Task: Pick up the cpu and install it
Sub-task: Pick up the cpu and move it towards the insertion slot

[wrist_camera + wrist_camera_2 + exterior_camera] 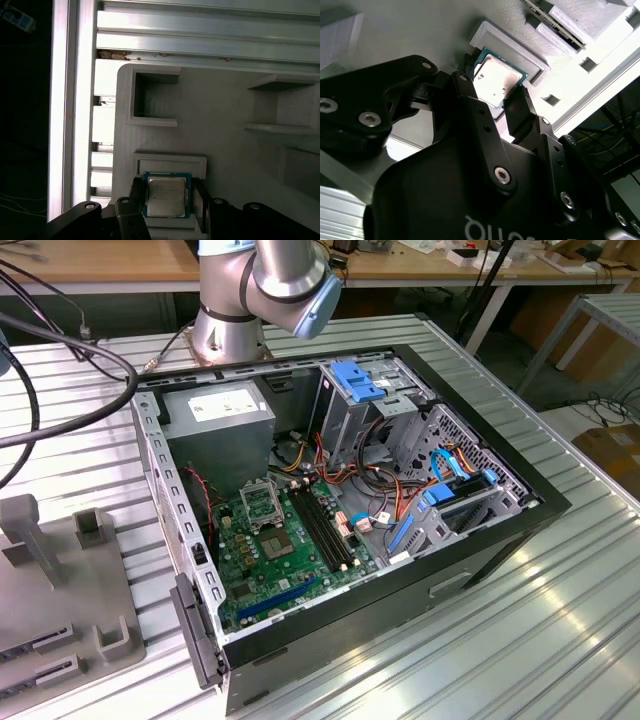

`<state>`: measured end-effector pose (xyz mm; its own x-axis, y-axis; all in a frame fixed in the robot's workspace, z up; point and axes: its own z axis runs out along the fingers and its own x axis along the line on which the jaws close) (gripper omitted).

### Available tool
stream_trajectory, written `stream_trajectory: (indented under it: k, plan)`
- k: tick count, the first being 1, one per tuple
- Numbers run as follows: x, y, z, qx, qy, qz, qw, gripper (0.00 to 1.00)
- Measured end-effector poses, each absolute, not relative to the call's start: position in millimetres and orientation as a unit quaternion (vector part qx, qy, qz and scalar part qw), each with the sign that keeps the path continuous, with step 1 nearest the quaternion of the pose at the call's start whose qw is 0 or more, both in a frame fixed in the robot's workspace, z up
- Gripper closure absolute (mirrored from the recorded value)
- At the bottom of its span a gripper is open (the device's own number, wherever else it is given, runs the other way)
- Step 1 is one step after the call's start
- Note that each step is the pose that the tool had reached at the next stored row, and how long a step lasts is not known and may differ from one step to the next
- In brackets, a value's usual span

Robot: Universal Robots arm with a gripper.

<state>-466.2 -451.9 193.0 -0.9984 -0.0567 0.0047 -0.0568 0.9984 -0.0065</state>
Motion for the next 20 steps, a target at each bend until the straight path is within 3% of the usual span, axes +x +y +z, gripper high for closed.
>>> stream_trajectory:
  k: [20]
  plan:
    - [-468.1, -452.0, 192.0, 0.033, -0.999, 0.0, 0.002, 0.48]
